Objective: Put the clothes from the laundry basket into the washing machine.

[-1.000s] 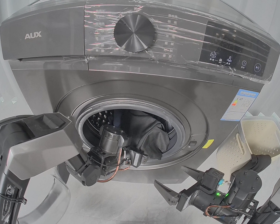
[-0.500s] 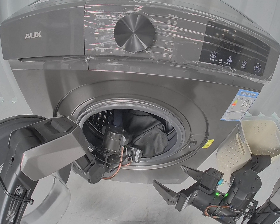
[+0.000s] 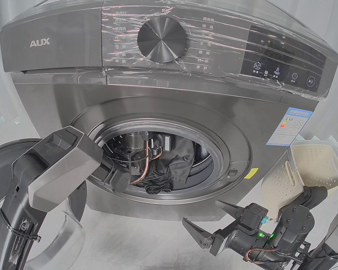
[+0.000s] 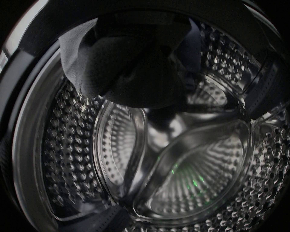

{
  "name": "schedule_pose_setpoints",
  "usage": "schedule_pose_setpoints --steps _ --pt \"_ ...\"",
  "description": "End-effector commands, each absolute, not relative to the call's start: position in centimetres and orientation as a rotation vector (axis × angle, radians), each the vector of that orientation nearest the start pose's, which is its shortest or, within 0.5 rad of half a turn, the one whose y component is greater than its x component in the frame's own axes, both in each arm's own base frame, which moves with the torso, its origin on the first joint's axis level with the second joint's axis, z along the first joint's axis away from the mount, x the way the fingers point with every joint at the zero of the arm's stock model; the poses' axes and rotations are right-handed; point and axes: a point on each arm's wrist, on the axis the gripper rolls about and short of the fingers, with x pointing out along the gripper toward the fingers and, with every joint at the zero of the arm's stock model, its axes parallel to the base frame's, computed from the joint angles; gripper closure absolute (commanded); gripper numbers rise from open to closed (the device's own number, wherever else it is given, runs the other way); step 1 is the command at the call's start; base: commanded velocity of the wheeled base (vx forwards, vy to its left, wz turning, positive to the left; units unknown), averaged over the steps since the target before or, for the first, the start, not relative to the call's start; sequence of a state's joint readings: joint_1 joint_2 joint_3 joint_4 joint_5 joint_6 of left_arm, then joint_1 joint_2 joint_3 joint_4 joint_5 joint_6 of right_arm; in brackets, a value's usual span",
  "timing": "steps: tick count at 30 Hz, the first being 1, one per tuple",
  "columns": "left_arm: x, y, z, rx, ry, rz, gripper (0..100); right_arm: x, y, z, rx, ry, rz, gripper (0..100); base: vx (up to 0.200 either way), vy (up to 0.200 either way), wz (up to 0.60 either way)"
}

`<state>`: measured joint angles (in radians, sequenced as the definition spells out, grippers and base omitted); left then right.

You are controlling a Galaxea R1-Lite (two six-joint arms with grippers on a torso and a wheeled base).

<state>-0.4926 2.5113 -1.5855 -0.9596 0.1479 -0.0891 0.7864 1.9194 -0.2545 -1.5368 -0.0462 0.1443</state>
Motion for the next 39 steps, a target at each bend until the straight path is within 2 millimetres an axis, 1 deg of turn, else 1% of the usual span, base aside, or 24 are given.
schedule_pose_setpoints --steps 1,6,7,10,11,14,17,18,19,20,22,23,28,31,36,39 --pt "47.7 -23.4 8.4 -0.130 -0.106 -0.279 100 18.6 18.6 8.8 0.085 0.172 0.731 0 0.000 0.000 0.00" --pt "48.7 -22.8 8.9 -0.144 -0.147 -0.234 100 18.6 18.6 8.7 0.082 0.173 0.731 0 0.000 0.000 0.00" --pt "48.8 -22.6 8.9 -0.142 -0.147 -0.230 0 18.6 18.6 8.7 0.082 0.173 0.731 0 0.000 0.000 0.00" --pt "48.5 -22.5 8.5 -0.139 -0.126 -0.230 0 18.6 18.6 8.7 0.084 0.174 0.731 0 0.000 0.000 0.00" --pt "48.1 -22.4 7.8 -0.131 -0.091 -0.230 0 18.6 18.6 8.7 0.084 0.174 0.731 0 0.000 0.000 0.00" --pt "46.0 -22.2 8.1 -0.111 -0.016 -0.257 0 18.6 18.6 8.7 0.084 0.174 0.731 0 0.000 0.000 0.00" --pt "44.1 -22.6 7.2 -0.081 0.063 -0.304 0 18.6 18.6 8.7 0.084 0.174 0.731 0 0.000 0.000 0.00" --pt "43.5 -22.6 7.1 -0.070 0.088 -0.321 0 18.6 18.6 8.7 0.084 0.174 0.731 0 0.000 0.000 0.00" --pt "43.3 -22.6 7.2 -0.066 0.096 -0.327 0 18.6 18.6 8.7 0.084 0.174 0.731 0 0.000 0.000 0.00" --pt "42.4 -22.4 7.0 -0.051 0.135 -0.351 0 18.6 18.6 8.7 0.084 0.174 0.731 0 0.000 0.000 0.00" --pt "41.1 -22.4 6.3 -0.030 0.194 -0.391 0 18.6 18.6 8.7 0.084 0.174 0.731 0 0.000 0.000 0.00" --pt "40.8 -22.3 6.0 -0.024 0.207 -0.400 0 18.6 18.6 8.7 0.084 0.174 0.731 0 0.000 0.000 0.00" --pt "40.1 -22.2 4.4 0.024 0.253 -0.419 0 18.6 18.6 8.7 0.084 0.174 0.732 0 0.000 0.000 0.00" --pt "39.9 -22.5 2.9 0.037 0.281 -0.428 0 18.6 18.6 8.7 0.084 0.174 0.732 0 0.000 0.000 0.00" --pt "39.9 -22.9 1.0 0.056 0.287 -0.434 0 18.6 18.6 8.8 0.084 0.172 0.733 0 0.000 0.000 0.00" --pt "40.1 -22.9 0.7 0.061 0.289 -0.435 0 18.6 18.6 8.8 0.084 0.172 0.733 0 0.000 0.000 0.00"
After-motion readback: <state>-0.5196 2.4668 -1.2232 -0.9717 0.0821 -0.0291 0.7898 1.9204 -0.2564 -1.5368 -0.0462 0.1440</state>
